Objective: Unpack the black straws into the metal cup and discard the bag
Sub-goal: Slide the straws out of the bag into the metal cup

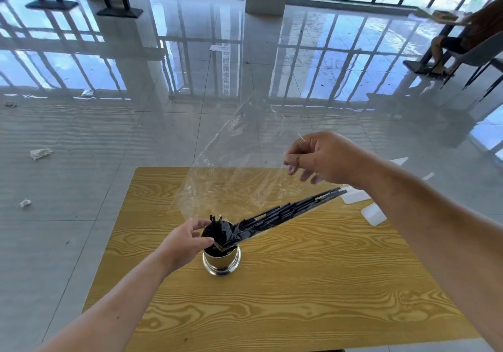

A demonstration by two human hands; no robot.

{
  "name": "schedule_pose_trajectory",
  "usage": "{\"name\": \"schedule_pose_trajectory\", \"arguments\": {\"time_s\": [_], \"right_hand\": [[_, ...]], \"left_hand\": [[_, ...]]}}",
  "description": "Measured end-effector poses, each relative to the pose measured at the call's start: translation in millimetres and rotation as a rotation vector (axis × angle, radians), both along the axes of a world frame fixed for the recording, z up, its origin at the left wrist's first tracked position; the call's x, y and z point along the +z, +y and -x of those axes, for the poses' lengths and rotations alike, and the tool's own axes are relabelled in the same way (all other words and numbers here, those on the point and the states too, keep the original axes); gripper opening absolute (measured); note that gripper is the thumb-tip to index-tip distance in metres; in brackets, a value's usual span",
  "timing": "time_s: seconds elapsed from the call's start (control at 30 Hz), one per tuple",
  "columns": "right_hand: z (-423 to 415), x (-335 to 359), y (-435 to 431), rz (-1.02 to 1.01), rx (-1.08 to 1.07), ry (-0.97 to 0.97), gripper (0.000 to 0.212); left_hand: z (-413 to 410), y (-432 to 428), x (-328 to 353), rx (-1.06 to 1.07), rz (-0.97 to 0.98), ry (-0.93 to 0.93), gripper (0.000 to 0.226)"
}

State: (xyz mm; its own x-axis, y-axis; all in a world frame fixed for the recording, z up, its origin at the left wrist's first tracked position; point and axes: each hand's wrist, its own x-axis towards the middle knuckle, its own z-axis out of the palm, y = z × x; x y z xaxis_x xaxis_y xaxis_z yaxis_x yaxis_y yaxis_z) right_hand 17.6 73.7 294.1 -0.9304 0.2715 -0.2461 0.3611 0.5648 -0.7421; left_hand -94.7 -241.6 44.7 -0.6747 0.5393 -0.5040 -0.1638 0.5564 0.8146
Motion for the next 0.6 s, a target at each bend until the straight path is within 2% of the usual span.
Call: {"name": "schedule_pose_trajectory", "arguments": {"time_s": [0.17, 0.3, 0.47, 0.6], "right_hand": [[4.9, 4.7, -6.1, -0.025, 0.008, 0.010, 0.008], [6.9, 9.6, -9.3, -0.044, 0.026, 0.002, 0.009], [7.8, 15.5, -13.5, -0.060, 0.047, -0.003, 0.010], [10.3, 19.8, -18.4, -0.067, 0.061, -0.002, 0.010]], "left_hand": [[-2.3, 2.3, -1.1, 0.022, -0.029, -0.034, 0.055], [-2.3, 0.3, -1.2, 0.011, -0.031, 0.008, 0.054], [-1.6, 0.0, -1.3, 0.031, -0.076, 0.006, 0.067], [-4.6, 3.8, 5.5, 0.000, -0.068, 0.037, 0.067]]}}
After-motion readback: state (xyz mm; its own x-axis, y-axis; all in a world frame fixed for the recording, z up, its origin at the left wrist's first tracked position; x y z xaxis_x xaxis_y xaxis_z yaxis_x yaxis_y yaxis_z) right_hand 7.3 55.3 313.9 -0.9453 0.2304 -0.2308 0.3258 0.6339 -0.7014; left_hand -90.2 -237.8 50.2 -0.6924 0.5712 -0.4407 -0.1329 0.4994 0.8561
